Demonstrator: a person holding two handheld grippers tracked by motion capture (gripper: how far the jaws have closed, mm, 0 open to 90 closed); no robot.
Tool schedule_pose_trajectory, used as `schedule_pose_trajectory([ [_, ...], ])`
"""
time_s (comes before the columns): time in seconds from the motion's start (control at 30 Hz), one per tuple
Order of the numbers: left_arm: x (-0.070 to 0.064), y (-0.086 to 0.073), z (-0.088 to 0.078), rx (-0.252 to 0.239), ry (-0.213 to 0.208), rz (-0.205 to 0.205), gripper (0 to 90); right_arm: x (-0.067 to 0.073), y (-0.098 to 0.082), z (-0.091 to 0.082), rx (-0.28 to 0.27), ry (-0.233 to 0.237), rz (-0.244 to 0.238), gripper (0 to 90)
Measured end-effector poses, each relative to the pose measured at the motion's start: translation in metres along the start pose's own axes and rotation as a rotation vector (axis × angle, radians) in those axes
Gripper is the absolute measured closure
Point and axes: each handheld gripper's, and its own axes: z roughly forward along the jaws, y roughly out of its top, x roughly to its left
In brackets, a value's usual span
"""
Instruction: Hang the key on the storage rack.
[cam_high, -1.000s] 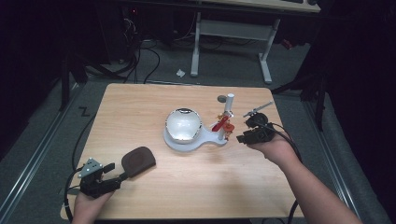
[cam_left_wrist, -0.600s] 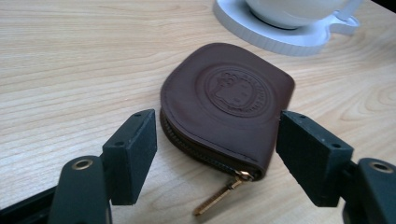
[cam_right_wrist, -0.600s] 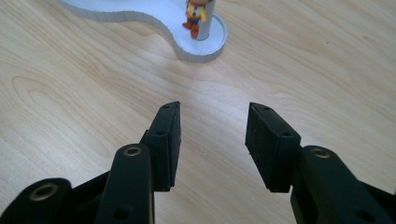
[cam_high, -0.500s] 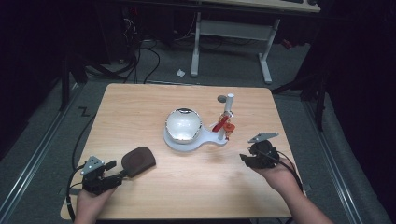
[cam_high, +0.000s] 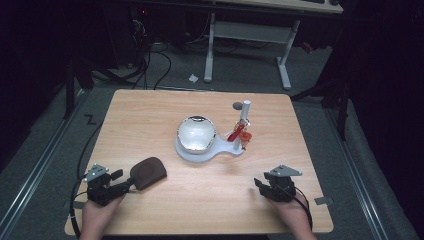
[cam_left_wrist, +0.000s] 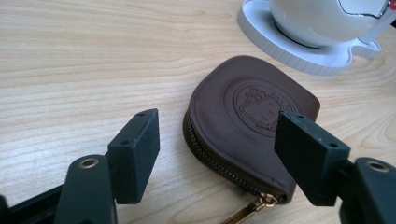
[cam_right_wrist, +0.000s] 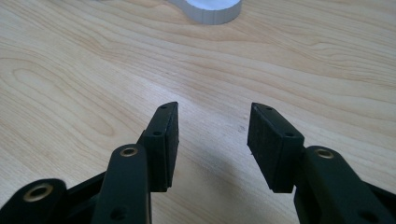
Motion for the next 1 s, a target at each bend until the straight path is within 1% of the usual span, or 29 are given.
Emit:
schedule_pose_trajectory([
  [0.03, 0.0, 0.001, 0.0, 0.0, 0.003, -0.004, 31.1, 0.0, -0.004, -0.002, -0.023, -0.012, 0.008, 53.7],
  [0.07, 0.0, 0.003, 0.001, 0.006, -0.003, -0.013, 30.2, 0.0, -0.009, -0.005, -0.063, -0.026, 0.015, 54.0],
  [0.1, -0.001, 0.005, 0.003, 0.015, -0.005, -0.012, 28.3, -0.002, -0.013, -0.008, -0.097, -0.033, 0.019, 54.1],
  [0.17, -0.003, 0.009, 0.006, 0.025, -0.004, 0.0, 25.8, -0.003, -0.017, -0.014, -0.119, -0.024, 0.027, 53.8],
  [0.2, -0.005, 0.011, 0.009, 0.027, 0.004, 0.007, 25.8, -0.003, -0.018, -0.016, -0.125, -0.031, 0.014, 53.7],
  [0.27, -0.006, 0.013, 0.012, 0.019, 0.006, 0.01, 26.1, -0.004, -0.021, -0.016, -0.113, -0.049, -0.014, 53.8],
  [0.37, -0.007, 0.009, 0.015, -0.008, 0.027, 0.017, 31.4, -0.006, -0.024, -0.013, -0.1, -0.029, 0.011, 53.8],
  [0.4, -0.007, 0.007, 0.015, -0.009, 0.027, 0.014, 33.7, -0.007, -0.024, -0.012, -0.101, -0.023, 0.017, 53.8],
  [0.47, -0.004, 0.007, 0.013, -0.001, 0.035, 0.015, 37.6, -0.005, -0.023, -0.011, -0.097, -0.025, 0.01, 53.9],
  [0.53, 0.0, 0.005, 0.011, 0.002, 0.032, 0.006, 44.7, -0.002, -0.023, -0.01, -0.091, -0.023, -0.002, 53.9],
  [0.57, 0.003, 0.004, 0.012, 0.011, 0.016, -0.012, 48.1, -0.001, -0.023, -0.009, -0.086, -0.024, -0.01, 54.0],
  [0.63, 0.006, 0.002, 0.014, 0.026, 0.001, -0.03, 52.6, 0.002, -0.022, -0.008, -0.081, -0.027, -0.023, 54.0],
  [0.67, 0.007, 0.001, 0.014, 0.019, -0.013, -0.043, 54.6, 0.003, -0.022, -0.008, -0.079, -0.03, -0.031, 54.0],
  [0.73, 0.01, 0.001, 0.014, 0.02, -0.035, -0.066, 57.6, 0.003, -0.022, -0.006, -0.078, -0.028, -0.019, 54.0],
  [0.77, 0.01, 0.0, 0.014, 0.019, -0.039, -0.065, 58.6, 0.004, -0.022, -0.005, -0.076, -0.024, -0.014, 54.0],
  [0.83, 0.009, 0.0, 0.014, 0.018, -0.045, -0.057, 61.5, 0.005, -0.022, -0.004, -0.07, -0.024, -0.026, 54.0],
  [0.9, 0.01, 0.001, 0.016, 0.018, -0.061, -0.07, 60.5, 0.006, -0.022, -0.002, -0.064, -0.023, -0.025, 54.0],
  [0.93, 0.01, 0.001, 0.016, 0.012, -0.071, -0.08, 57.5, 0.005, -0.022, -0.002, -0.063, -0.022, -0.025, 54.0],
  [1.0, 0.009, 0.003, 0.017, -0.006, -0.073, -0.072, 56.3, 0.005, -0.022, -0.001, -0.061, -0.02, -0.026, 54.0],
])
